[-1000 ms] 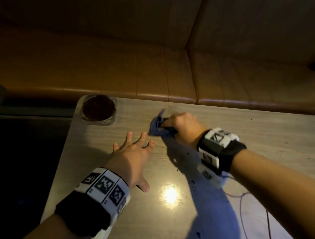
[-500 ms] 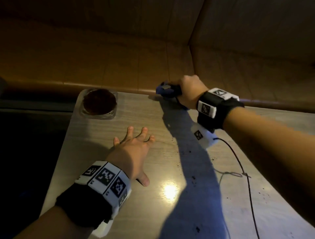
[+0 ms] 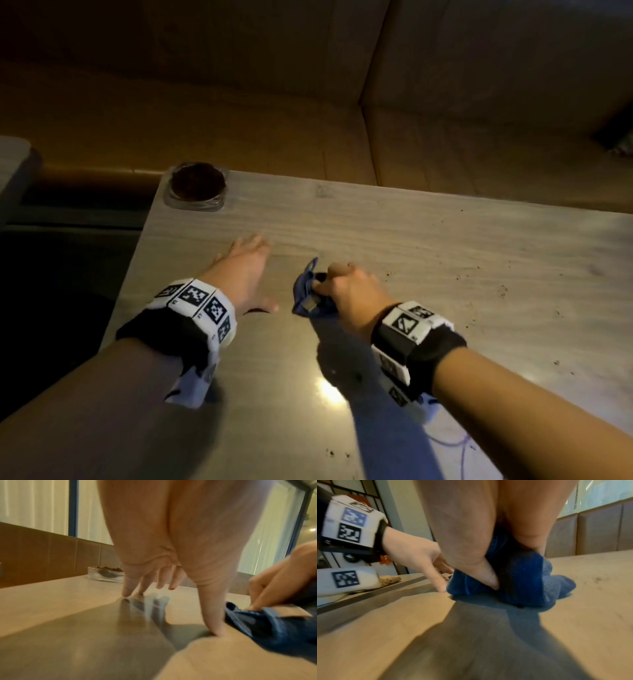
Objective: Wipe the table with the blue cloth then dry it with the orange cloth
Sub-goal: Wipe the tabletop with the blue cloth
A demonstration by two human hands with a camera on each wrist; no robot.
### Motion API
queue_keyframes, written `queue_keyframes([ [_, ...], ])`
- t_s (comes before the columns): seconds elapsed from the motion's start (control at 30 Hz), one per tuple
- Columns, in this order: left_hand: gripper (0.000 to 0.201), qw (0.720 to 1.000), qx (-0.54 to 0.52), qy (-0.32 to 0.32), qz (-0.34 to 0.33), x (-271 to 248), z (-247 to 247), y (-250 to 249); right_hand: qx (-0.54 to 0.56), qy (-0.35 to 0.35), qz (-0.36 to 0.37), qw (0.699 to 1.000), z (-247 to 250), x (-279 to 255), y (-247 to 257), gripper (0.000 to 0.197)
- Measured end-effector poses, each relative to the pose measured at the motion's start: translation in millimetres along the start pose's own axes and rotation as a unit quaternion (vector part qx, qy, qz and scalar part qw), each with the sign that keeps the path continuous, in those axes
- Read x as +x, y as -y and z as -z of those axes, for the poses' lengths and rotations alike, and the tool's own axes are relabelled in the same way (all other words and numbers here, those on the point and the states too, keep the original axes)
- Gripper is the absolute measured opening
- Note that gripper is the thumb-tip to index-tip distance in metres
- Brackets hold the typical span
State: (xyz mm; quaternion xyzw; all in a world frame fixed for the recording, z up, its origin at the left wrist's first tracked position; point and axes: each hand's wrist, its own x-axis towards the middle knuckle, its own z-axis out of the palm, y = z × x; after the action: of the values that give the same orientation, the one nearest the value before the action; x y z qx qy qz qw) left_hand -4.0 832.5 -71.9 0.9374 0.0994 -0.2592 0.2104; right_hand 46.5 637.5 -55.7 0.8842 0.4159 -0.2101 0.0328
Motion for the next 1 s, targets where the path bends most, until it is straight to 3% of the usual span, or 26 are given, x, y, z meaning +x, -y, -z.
queue_keyframes([
  [0.1,0.104,0.999,0.014,-0.036,0.008,-30.8,-26.4,-4.6,0.002,0.014,0.015,1.0,-23.5,-44.9,24.4,0.04],
  [0.2,0.118,0.999,0.02,-0.002,0.026,-51.8,-45.4,-3.1,0.032,0.033,0.062,0.997,-31.0,-66.0,27.0,0.044],
  [0.27,0.125,0.999,0.023,0.033,0.032,-54.8,-47.3,2.9,0.108,0.021,0.047,0.993,-17.4,-59.2,15.8,0.044],
  [0.33,0.127,0.997,0.034,0.064,0.026,-51.9,-43.6,4.8,0.162,-0.078,0.006,0.984,4.5,-30.9,-5.9,0.042],
  [0.4,0.127,0.995,0.051,0.084,0.034,-45.0,-40.3,3.5,0.15,-0.178,-0.047,0.971,36.6,11.7,-29.3,0.041],
  [0.43,0.128,0.993,0.062,0.095,0.042,-41.4,-38.9,2.4,0.122,-0.193,-0.071,0.971,50.5,35.7,-40.4,0.042],
  [0.53,0.129,0.989,0.084,0.108,0.053,-38.6,-41.6,2.2,0.058,-0.114,-0.118,0.985,68.4,99.8,-61.4,0.038],
  [0.63,0.128,0.991,0.099,0.085,0.038,-42.6,-44.8,3.6,0.021,-0.015,-0.113,0.993,52.7,119.2,-57.5,0.032],
  [0.8,0.129,0.991,0.088,0.088,0.045,-43.4,-43.6,-1.1,-0.014,-0.027,-0.045,0.999,24.1,72.4,-41.0,0.042],
  [1.0,0.128,0.994,0.038,0.087,0.06,-46.5,-40.4,-2.6,-0.019,0.009,0.015,1.0,-2.6,8.4,-10.4,0.048],
])
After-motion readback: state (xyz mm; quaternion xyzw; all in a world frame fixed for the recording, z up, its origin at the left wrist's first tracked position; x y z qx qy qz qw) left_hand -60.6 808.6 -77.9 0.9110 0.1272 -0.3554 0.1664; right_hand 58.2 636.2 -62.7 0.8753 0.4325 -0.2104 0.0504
